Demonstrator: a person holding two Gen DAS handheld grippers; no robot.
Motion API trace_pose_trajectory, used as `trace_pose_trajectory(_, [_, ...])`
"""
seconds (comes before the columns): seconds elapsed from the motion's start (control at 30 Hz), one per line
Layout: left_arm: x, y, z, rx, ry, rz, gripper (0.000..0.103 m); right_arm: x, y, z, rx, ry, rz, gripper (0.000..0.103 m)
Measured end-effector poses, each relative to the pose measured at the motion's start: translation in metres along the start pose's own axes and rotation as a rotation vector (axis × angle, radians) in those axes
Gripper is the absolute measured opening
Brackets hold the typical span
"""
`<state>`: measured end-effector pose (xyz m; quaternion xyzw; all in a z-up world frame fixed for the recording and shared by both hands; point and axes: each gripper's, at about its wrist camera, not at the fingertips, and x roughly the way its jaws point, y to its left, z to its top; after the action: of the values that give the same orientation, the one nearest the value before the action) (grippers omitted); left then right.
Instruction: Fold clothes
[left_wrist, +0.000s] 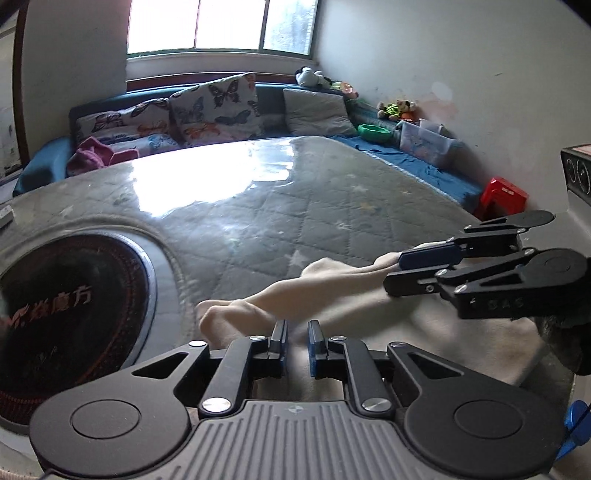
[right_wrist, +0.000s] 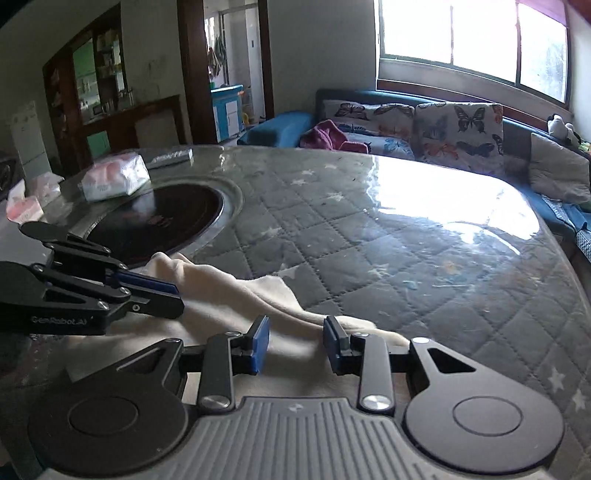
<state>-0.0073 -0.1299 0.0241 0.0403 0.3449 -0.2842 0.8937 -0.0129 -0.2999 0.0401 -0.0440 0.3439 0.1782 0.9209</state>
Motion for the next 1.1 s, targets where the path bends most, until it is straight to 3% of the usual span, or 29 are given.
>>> trace_pose_trajectory(0.5, [-0.001,-0.002,-0.006,0.016,-0.023,0.026,0.018,0.039,0.004,0.011,0.026,-0.009,-0.058,0.034])
trace_pose_trajectory(0.63, [-0.004,0.0,-0.007,0.01,-0.029,0.046,0.027,0.046,-0.001,0.015,0.065,0.0,-0.072,0.034])
trace_pose_trajectory(0.67, [-0.005,0.001,-0.008,0.007,-0.031,0.053,0.031,0.043,-0.001,0.015,0.067,-0.006,-0.068,0.034])
trace_pose_trajectory(0.87, [-0.007,0.01,-0.009,-0.017,-0.04,0.091,0.031,0.024,0.022,0.016,-0.02,-0.037,0.006,0.033])
trace_pose_trajectory(0.93, [-0.008,0.011,-0.009,-0.017,-0.043,0.099,0.031,0.028,0.031,0.016,-0.044,-0.032,0.023,0.032])
trace_pose_trajectory(1.0, [-0.009,0.012,-0.009,-0.02,-0.046,0.109,0.031,0.035,0.038,0.017,-0.065,-0.021,0.032,0.025])
trace_pose_trajectory(1.1, [-0.013,0.014,-0.009,-0.03,-0.053,0.127,0.032,0.047,0.043,0.019,-0.078,-0.015,0.03,0.024])
